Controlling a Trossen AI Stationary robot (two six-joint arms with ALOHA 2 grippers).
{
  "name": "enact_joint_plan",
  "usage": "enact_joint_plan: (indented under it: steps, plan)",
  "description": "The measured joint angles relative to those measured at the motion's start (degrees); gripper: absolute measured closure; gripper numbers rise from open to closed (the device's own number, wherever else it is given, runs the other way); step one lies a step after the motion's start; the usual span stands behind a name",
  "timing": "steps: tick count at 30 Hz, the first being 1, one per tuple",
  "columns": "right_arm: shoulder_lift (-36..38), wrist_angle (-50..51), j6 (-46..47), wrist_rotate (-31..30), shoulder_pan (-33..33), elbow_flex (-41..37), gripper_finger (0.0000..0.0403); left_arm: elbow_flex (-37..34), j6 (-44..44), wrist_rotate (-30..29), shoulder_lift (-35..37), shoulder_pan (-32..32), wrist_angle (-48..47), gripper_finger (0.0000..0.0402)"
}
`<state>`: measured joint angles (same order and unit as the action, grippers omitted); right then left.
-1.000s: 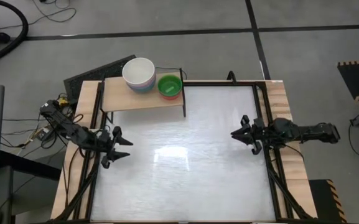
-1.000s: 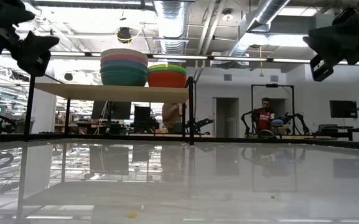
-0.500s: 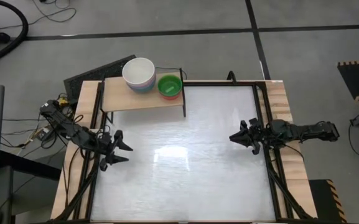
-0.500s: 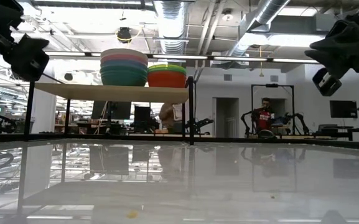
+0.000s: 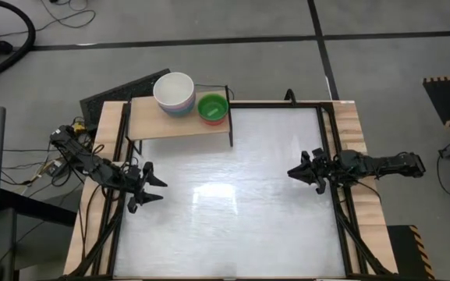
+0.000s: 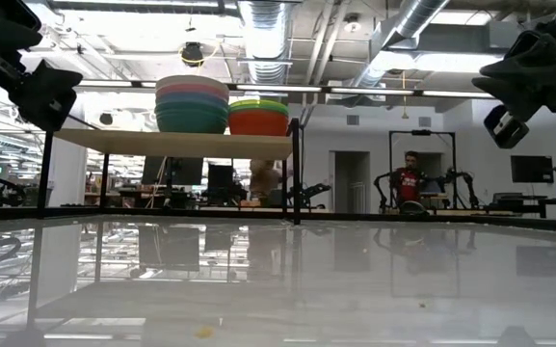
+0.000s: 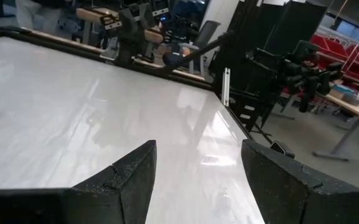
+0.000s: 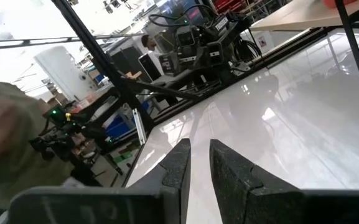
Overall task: Place and stack bowls onto a shelf
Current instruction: Return to Home Position
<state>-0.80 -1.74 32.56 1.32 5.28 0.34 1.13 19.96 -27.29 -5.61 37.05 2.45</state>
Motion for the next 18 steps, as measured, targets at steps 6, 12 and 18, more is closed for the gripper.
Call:
enact_joint_plan:
  steps: [6, 12, 18]
  plan:
    - [0.0, 0.0, 0.0, 0.0, 0.0, 0.0, 0.0316, 0.1, -0.1, 0.0, 0.0, 0.0, -0.1, 0.0180]
    - [0.0, 0.0, 0.0, 0.0, 0.0, 0.0, 0.0316, 0.1, 0.2, 0.0, 0.0, 0.0, -0.2, 0.0180]
    - [0.0, 0.0, 0.0, 0.0, 0.0, 0.0, 0.0316, 0.1, 0.2, -0.1, 0.0, 0.0, -0.2, 0.0180]
